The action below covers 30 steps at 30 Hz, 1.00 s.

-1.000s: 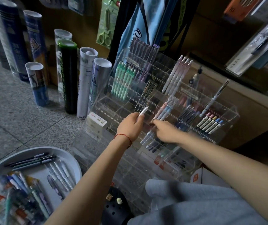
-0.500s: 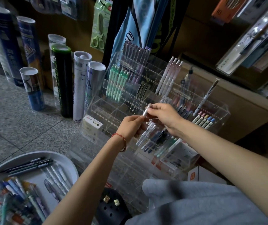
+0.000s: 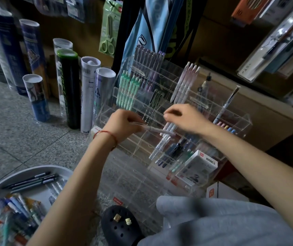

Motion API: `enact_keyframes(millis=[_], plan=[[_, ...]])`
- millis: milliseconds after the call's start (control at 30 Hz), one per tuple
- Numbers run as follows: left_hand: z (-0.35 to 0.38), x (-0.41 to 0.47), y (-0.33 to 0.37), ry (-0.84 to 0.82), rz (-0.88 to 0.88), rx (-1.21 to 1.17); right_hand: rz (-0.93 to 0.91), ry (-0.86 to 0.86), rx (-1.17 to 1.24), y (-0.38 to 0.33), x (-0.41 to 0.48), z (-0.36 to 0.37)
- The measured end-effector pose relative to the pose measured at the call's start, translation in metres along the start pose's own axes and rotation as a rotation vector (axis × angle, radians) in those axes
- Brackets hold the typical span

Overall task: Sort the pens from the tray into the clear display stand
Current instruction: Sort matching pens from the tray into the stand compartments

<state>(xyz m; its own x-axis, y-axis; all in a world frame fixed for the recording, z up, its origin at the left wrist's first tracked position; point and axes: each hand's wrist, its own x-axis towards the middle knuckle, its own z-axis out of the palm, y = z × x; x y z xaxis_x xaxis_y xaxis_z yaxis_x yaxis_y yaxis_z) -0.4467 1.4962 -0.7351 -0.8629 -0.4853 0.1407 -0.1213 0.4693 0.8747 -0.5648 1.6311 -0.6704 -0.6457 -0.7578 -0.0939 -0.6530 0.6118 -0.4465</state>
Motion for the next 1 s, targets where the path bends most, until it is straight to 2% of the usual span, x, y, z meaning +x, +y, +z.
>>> enact_keyframes(millis=[33,67,133,200,267,333,467,567,633,833,1000], plan=[[0.001,0.002,0.009,-0.022,0.054,0.07,-0.054,-0.094,-0.132,-0.003,-0.003,0.005],[0.004,0.003,0.018,-0.042,0.102,0.137,-0.086,-0.165,-0.153,-0.006,-0.005,0.01],[0.009,0.006,0.029,-0.024,0.168,0.216,-0.136,-0.193,-0.061,-0.013,-0.006,0.015],[0.013,0.01,0.027,0.038,0.149,0.109,-0.144,-0.169,0.01,-0.016,-0.006,0.01],[0.017,0.01,0.021,0.086,0.07,-0.133,-0.161,-0.134,-0.057,-0.014,-0.004,0.003],[0.025,0.011,0.015,0.119,0.035,-0.218,-0.189,-0.087,-0.142,-0.012,-0.004,0.0],[0.05,0.016,0.0,0.045,0.081,0.094,-0.142,0.088,0.07,-0.001,0.0,-0.003],[0.067,0.016,-0.019,-0.098,0.065,0.33,-0.157,0.259,0.108,0.007,0.004,0.0],[0.071,0.013,-0.031,-0.135,0.038,0.387,-0.153,0.316,0.115,0.01,0.006,0.008],[0.072,0.013,-0.04,-0.112,0.072,0.391,-0.109,0.247,0.067,0.023,0.01,0.042],[0.07,0.014,-0.041,-0.111,0.069,0.367,-0.059,0.147,-0.084,0.028,0.013,0.057]])
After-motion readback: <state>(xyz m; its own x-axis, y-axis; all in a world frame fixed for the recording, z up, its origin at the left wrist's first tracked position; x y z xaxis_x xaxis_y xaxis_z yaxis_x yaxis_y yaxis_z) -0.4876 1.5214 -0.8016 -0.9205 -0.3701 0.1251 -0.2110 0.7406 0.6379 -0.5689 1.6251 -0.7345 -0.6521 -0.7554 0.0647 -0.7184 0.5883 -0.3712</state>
